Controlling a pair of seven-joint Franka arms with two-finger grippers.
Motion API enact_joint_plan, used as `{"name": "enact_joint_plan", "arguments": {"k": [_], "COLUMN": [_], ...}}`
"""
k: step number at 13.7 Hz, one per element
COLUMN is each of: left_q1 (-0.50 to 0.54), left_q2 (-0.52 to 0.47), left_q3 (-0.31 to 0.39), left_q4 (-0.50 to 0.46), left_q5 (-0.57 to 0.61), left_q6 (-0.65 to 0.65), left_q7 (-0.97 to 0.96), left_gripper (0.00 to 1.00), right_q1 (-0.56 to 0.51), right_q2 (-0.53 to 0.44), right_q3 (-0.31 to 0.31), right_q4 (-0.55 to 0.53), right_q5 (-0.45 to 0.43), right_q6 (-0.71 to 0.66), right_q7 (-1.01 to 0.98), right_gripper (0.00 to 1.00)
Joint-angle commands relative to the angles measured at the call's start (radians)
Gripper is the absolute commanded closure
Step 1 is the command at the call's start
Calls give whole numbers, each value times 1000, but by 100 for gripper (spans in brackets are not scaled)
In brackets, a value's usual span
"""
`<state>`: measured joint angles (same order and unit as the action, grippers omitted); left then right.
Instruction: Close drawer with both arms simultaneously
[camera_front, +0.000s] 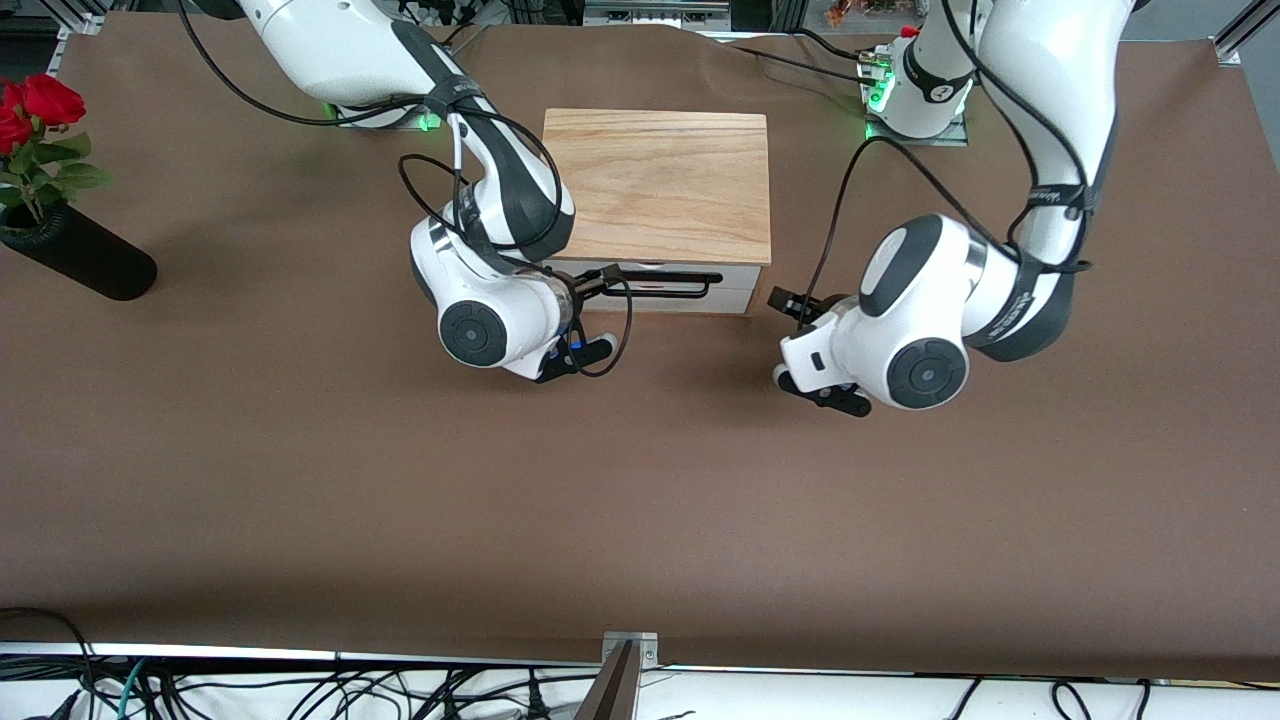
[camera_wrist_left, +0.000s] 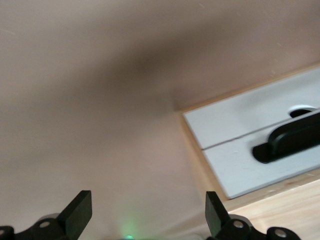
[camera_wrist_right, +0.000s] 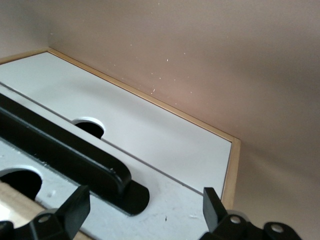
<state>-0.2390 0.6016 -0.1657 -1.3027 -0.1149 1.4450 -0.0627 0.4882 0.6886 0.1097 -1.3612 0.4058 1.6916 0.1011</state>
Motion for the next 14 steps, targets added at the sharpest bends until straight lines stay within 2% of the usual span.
{"name": "enact_joint_plan", "arguments": {"k": [1,5,8,10,12,13,14], "left_q1": [9,99,109,145,156,174,202], "left_q2": [-40,-104,-140,-163,-238,-285,-390], "left_q3": [14,12,26,31,41,43,43], "left_q4": [68,158,212,221,171,93,-56], "left_q5": [125,162,166,166,172,173,172], "left_q6": [-20,-12,-11,-12,18,73,147], "left_q7": [17,23,21,17,17,20,8], "left_gripper": [0,0,0,0,0,0,0], "right_q1": [-20,-129,-197,-223,-282,-322,-359], "right_q2": [-6,-33,-52,-67,-69,-69,-69], "right_q3": [4,2,-5,-16,-30,-33,-35], "right_q4": [57,123,125,136,203,217,220], "right_q5": [-7,-15,-25,-82,-96,-96,-96], "right_q6": [-27,-30,-30,-65,-125,-144,-145], "right_q7": [-9,-82,-181,-184,-185,-185,-185], "right_gripper": [0,0,0,0,0,0,0]}}
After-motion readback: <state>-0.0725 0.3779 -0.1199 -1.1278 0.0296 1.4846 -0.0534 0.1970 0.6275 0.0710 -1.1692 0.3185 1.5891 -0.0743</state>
